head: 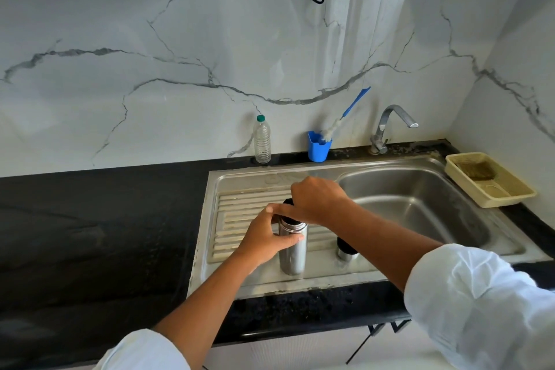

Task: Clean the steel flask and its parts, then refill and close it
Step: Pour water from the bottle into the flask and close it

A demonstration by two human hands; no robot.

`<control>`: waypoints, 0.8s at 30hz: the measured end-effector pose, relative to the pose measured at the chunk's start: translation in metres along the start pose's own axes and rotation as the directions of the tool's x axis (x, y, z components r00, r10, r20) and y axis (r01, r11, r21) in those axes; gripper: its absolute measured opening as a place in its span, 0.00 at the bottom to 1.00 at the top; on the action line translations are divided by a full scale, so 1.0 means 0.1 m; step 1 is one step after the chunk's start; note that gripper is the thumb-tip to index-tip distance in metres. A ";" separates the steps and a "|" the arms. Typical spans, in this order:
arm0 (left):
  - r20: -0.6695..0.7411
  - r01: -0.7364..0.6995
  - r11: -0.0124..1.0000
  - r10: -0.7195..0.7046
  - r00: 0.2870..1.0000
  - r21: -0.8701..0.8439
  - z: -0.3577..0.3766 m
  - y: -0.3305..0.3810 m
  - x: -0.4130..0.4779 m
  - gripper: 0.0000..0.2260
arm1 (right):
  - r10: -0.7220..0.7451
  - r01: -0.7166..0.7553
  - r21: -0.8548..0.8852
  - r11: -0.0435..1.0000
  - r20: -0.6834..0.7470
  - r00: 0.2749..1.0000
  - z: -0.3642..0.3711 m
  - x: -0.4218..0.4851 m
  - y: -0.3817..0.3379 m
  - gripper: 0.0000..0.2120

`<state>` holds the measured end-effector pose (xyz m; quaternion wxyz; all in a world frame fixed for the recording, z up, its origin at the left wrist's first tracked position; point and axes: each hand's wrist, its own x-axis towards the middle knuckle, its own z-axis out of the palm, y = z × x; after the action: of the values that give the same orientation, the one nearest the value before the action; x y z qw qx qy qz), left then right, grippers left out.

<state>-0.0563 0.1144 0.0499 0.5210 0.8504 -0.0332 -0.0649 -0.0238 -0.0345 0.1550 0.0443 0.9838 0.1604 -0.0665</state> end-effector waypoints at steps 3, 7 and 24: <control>0.014 -0.004 1.000 0.004 1.000 -0.003 -0.01 -0.01 0.01 0.23 | -0.076 0.074 0.034 0.997 0.058 0.995 -0.02 -0.02 0.11 0.33; 0.010 -0.009 1.000 0.009 1.000 -0.010 -0.02 -0.01 0.03 0.28 | -0.337 0.336 0.031 0.942 0.080 0.938 0.00 0.03 0.17 0.28; 0.108 0.015 0.998 -0.007 0.994 -0.069 -0.04 0.01 0.06 0.23 | -0.213 0.210 -0.071 0.975 -0.047 0.976 0.08 0.01 0.13 0.31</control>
<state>-0.0494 0.1163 0.0521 0.5474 0.8272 -0.0544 -0.1147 -0.0194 -0.0473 0.1482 0.0650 0.9606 0.2674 -0.0389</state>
